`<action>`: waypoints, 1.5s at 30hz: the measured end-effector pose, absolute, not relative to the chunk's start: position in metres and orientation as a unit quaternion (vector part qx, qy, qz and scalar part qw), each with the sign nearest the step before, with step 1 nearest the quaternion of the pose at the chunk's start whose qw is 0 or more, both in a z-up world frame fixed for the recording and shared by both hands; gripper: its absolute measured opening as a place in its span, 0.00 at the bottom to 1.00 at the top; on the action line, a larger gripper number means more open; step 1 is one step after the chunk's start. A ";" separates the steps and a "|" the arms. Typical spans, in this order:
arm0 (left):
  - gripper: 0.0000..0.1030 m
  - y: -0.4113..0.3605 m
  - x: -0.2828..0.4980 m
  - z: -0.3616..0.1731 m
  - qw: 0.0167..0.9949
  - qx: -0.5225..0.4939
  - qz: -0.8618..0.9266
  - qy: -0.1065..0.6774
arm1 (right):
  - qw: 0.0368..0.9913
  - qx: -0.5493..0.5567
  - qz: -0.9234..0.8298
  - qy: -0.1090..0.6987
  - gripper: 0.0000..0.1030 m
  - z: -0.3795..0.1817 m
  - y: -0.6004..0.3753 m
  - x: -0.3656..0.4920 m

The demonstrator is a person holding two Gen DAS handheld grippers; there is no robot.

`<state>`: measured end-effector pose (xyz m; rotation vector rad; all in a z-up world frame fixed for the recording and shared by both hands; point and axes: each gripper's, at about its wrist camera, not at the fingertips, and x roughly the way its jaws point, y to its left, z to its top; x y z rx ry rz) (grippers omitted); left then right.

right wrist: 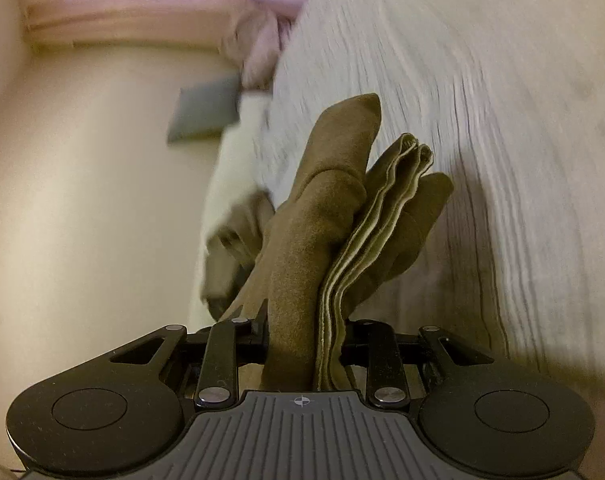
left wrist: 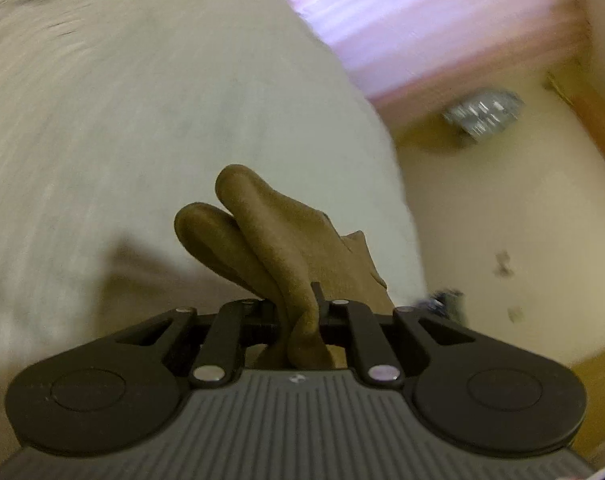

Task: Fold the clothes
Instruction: 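Grasp the folded shirt edge with the right gripper while the left gripper grasps it, then carry the folded shirt with both grippers to the clothes stack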

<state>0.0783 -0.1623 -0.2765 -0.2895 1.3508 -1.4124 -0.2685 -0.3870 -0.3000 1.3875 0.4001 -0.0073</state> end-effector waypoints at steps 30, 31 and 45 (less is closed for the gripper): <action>0.09 -0.789 -0.496 -0.133 0.187 0.099 -0.855 0.473 | 0.705 0.541 -0.443 -0.119 0.26 -0.086 -0.622 -0.849; 0.09 -0.805 -0.508 -0.136 0.187 0.101 -0.857 0.470 | 0.705 0.538 -0.446 -0.120 0.26 -0.089 -0.639 -0.860; 0.09 -0.937 -0.589 -0.230 0.195 0.156 -0.850 0.465 | 0.667 0.561 -0.470 -0.136 0.26 -0.188 -0.756 -0.923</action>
